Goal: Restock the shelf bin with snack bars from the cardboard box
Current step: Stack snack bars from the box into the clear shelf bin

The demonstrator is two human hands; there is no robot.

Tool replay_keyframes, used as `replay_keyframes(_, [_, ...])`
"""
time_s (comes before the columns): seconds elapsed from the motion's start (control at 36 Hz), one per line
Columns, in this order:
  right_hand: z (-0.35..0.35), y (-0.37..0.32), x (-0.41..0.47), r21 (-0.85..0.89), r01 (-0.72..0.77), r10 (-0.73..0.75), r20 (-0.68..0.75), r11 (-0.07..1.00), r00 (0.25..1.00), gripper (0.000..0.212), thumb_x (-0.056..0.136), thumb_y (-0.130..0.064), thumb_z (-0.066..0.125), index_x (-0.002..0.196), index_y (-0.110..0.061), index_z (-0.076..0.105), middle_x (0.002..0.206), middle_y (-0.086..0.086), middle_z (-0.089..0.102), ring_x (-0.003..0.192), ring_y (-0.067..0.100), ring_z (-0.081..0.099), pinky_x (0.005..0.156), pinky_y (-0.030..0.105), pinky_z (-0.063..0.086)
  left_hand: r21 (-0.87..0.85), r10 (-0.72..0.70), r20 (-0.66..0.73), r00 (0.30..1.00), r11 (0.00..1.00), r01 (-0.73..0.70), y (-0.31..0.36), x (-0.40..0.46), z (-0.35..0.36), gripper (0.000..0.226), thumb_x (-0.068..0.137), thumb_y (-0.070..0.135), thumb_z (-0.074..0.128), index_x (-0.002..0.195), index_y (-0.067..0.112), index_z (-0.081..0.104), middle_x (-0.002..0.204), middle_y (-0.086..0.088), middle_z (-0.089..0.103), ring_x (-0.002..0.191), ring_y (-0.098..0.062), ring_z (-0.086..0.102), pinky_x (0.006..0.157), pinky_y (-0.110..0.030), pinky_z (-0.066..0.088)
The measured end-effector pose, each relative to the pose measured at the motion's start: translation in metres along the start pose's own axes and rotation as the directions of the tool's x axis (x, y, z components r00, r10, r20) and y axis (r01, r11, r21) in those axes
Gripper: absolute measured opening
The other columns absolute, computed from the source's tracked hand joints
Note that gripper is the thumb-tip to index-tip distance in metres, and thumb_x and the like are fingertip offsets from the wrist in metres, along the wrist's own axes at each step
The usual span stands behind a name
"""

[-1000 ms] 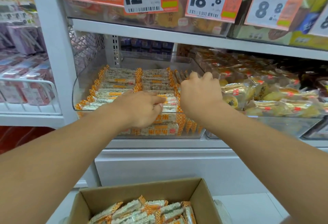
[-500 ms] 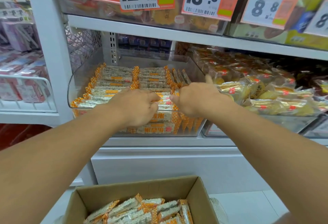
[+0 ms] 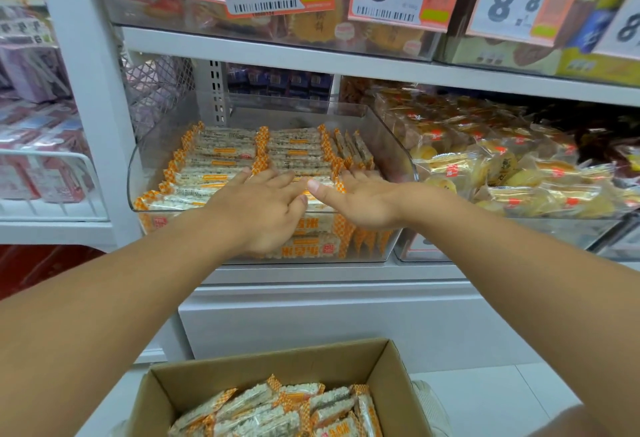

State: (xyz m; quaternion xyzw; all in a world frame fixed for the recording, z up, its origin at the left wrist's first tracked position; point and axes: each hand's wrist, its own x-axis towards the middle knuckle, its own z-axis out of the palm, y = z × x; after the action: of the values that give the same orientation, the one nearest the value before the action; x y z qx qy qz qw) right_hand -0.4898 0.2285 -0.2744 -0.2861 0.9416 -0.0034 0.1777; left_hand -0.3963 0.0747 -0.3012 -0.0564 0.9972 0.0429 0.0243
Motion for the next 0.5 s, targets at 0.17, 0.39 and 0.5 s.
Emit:
replay_keyframes(0.17, [0.000,0.002,0.006,0.028,0.003,-0.002,-0.009,1.000,1.000,0.106,0.085,-0.085,0.003,0.161,-0.012,-0.003,0.169,0.006,-0.007,0.155,0.026,-0.010,0.125,0.049,-0.002,-0.016,-0.010,0.011,1.000,1.000,0.010,-0.001,0.002,0.001,0.056,0.106,0.046,0.009,0.160,0.035,0.001,0.169,0.006,-0.002,0.155,-0.014,-0.006,0.126,-0.041,-0.004])
replay_keyframes(0.39, [0.007,0.003,-0.008,-0.053,0.210,-0.216,-0.174,0.976,0.961,0.088,0.094,-0.075,0.016,0.161,-0.023,-0.002,0.169,-0.004,-0.009,0.155,0.020,-0.012,0.126,0.047,0.001,-0.224,-0.156,-0.027,0.987,0.964,0.147,0.004,0.007,-0.005,0.065,0.102,0.047,0.034,0.160,0.041,0.005,0.168,0.009,-0.008,0.155,-0.018,-0.011,0.123,-0.043,0.000])
replay_keyframes(0.5, [0.009,-0.001,-0.004,-0.080,0.161,-0.163,-0.021,0.984,0.986,0.090,0.092,-0.076,0.008,0.161,-0.020,-0.005,0.168,-0.002,-0.013,0.154,0.020,-0.014,0.126,0.043,-0.005,-0.113,-0.171,0.013,0.985,0.979,0.172,0.003,0.012,-0.001,0.062,0.103,0.048,0.024,0.160,0.038,0.000,0.168,0.007,-0.010,0.154,-0.021,-0.015,0.123,-0.043,-0.005])
